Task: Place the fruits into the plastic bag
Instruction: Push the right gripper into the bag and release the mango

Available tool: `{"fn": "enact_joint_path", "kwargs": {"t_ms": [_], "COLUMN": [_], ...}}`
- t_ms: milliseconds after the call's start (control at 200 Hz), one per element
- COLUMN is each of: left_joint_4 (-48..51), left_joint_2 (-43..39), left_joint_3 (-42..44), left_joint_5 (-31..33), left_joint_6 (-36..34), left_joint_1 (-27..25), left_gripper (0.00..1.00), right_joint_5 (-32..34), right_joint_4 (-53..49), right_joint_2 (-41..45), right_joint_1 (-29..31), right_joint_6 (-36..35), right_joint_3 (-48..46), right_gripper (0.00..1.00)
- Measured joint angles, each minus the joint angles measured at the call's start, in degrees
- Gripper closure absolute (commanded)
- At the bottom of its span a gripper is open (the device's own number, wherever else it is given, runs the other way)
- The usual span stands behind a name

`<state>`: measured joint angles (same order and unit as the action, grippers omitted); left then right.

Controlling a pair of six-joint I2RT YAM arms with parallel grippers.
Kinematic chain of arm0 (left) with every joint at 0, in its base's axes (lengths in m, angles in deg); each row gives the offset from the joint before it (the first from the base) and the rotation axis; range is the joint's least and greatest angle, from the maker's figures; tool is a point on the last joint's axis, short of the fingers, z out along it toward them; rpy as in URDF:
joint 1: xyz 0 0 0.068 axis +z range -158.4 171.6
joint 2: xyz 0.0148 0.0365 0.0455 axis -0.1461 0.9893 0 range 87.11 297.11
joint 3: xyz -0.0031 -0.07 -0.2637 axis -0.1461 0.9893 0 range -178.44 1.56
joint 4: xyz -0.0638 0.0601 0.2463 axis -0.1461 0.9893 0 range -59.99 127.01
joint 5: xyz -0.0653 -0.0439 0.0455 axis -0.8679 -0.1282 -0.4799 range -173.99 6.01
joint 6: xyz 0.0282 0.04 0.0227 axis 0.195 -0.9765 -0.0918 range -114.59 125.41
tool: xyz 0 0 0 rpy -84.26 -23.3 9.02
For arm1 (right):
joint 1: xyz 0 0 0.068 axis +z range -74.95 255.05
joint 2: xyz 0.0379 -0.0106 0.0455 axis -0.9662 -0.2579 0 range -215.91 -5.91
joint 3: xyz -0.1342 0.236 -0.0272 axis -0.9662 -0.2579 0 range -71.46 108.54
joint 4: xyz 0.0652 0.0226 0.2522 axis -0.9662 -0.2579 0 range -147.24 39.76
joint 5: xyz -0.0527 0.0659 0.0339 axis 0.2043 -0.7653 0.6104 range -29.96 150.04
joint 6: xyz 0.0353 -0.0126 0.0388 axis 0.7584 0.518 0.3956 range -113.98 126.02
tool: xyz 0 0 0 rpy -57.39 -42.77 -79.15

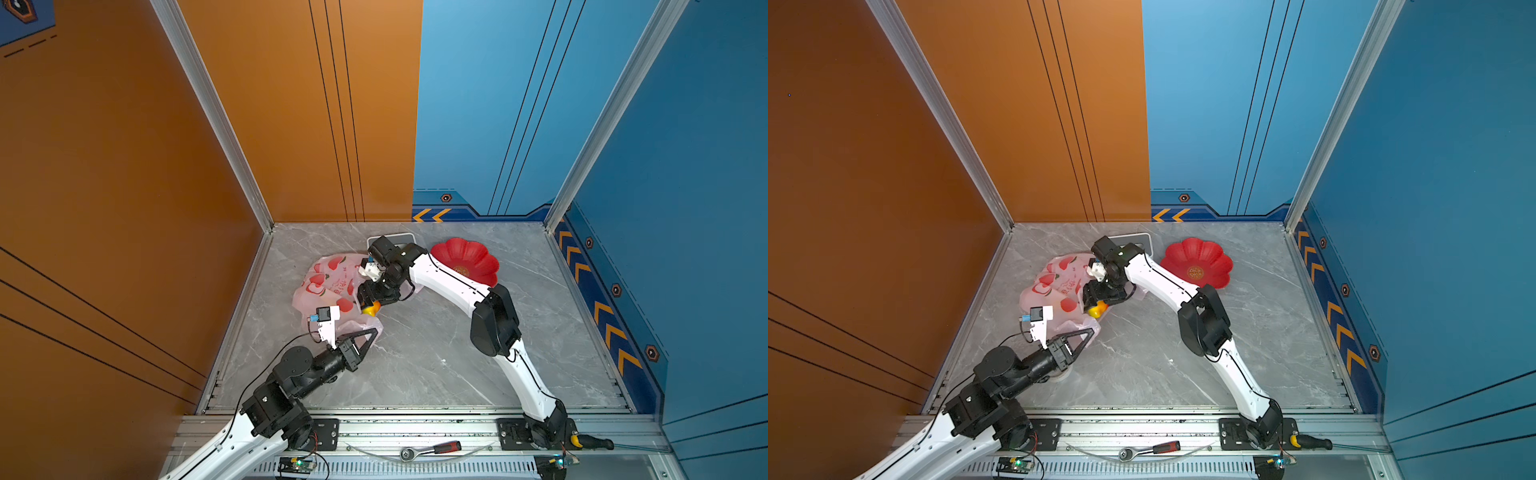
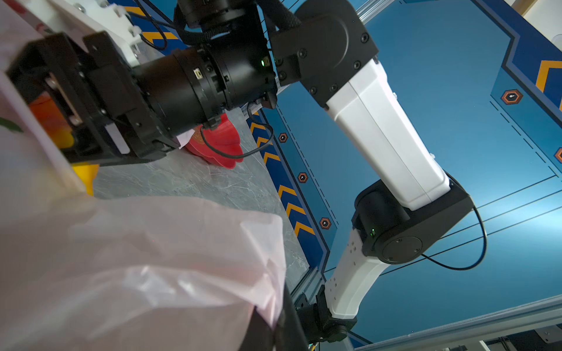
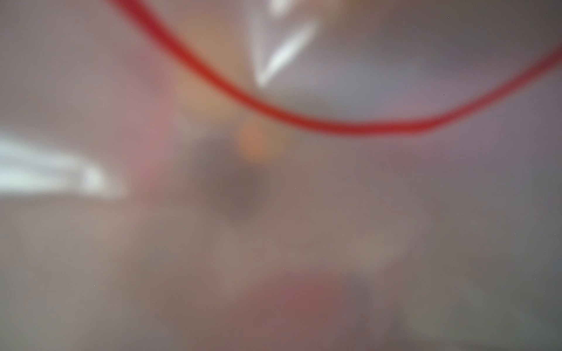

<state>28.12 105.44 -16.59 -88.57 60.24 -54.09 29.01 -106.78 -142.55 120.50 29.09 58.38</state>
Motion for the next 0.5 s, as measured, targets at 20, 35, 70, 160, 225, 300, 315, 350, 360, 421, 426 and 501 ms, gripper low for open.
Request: {"fn": "enact_joint_path", "kwargs": {"t_ms": [20, 35, 70, 160, 225, 300, 315, 350, 360, 421, 426, 501], "left_joint_4": [0.0, 0.0, 0.0, 0.0, 0.0, 0.0, 0.0, 0.0, 0.0, 0.0, 0.0, 0.0], "left_joint_2": [0.0, 0.0, 0.0, 0.0, 0.0, 0.0, 0.0, 0.0, 0.0, 0.0, 0.0, 0.0], "left_joint_3": [0.0, 0.0, 0.0, 0.0, 0.0, 0.0, 0.0, 0.0, 0.0, 0.0, 0.0, 0.0], "left_joint_5": [0.0, 0.0, 0.0, 0.0, 0.0, 0.0, 0.0, 0.0, 0.0, 0.1, 0.1, 0.1], "left_joint_6": [0.0, 0.0, 0.0, -0.2, -0.4, -0.4, -0.4, -0.4, -0.4, -0.4, -0.4, -0.4], "left_joint_1": [-0.1, -0.2, -0.3, -0.6, -0.9, -1.1, -1.1, -1.2, -1.2, -1.2, -1.2, -1.3], "left_gripper": [1.00, 1.00, 1.00, 1.00, 1.00, 1.00, 1.00, 1.00, 1.00, 1.00, 1.00, 1.00], "right_joint_5": [0.3, 0.4, 1.0, 2.5, 3.5, 5.0, 5.4, 5.9, 6.1, 7.1, 7.2, 8.1], "right_joint_4": [0.0, 0.0, 0.0, 0.3, 1.2, 2.7, 3.1, 3.9, 4.2, 6.1, 6.2, 9.2], "right_joint_2": [-0.4, -0.7, -1.3, -2.4, -2.8, -2.9, -2.9, -3.0, -3.0, -3.3, -3.3, -4.0], "right_joint_1": [-0.1, -0.2, -0.4, -1.2, -1.9, -2.6, -2.8, -3.0, -3.1, -3.5, -3.5, -3.7], "right_joint_6": [0.4, 0.7, 1.4, 3.5, 5.2, 7.3, 7.8, 8.8, 9.0, 11.0, 11.1, 13.6], "right_joint_3": [0.7, 1.3, 2.4, 4.3, 4.8, 4.8, 4.8, 4.8, 4.8, 5.0, 5.0, 5.1], "right_gripper": [0.30, 0.30, 0.30, 0.30, 0.30, 0.30, 0.30, 0.30, 0.30, 0.30, 0.30, 0.29]}}
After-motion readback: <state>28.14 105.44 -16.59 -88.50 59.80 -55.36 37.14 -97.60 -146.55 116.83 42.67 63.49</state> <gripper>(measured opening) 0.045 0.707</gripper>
